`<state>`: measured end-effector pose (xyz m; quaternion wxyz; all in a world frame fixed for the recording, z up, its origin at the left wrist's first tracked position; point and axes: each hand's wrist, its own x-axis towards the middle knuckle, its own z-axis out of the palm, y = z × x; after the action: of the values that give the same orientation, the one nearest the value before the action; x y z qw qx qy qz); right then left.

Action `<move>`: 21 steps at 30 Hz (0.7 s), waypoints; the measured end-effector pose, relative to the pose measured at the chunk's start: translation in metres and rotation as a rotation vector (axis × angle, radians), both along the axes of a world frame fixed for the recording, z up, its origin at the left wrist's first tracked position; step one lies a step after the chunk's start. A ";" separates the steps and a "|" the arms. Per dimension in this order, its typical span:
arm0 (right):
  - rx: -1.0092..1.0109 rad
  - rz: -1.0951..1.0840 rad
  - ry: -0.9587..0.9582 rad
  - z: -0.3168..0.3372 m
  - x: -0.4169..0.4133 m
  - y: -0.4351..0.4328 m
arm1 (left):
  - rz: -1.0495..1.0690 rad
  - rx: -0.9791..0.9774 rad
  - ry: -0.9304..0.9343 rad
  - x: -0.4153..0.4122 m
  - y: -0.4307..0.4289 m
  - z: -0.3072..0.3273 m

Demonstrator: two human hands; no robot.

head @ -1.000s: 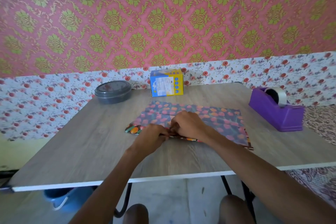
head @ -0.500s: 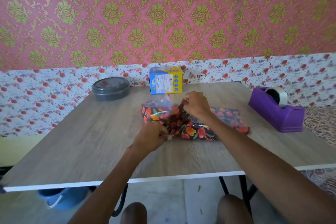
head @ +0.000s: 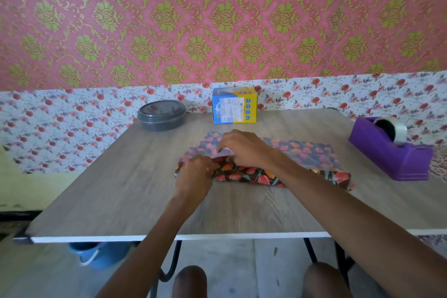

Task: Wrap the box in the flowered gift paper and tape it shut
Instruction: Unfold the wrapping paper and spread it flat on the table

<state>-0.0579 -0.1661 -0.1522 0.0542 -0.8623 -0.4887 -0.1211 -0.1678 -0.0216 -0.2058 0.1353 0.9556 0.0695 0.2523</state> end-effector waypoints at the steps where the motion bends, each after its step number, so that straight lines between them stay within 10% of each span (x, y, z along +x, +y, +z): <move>1: -0.008 0.016 -0.019 -0.002 -0.001 0.005 | 0.019 0.011 0.028 -0.004 0.004 -0.001; 21: 0.467 -0.313 0.152 -0.007 0.011 0.082 | -0.145 0.078 0.191 -0.031 0.021 0.000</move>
<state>-0.0464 -0.0837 -0.1589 0.2681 -0.8981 -0.3031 -0.1724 -0.1985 -0.0011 -0.2054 0.1086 0.9823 0.0028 0.1523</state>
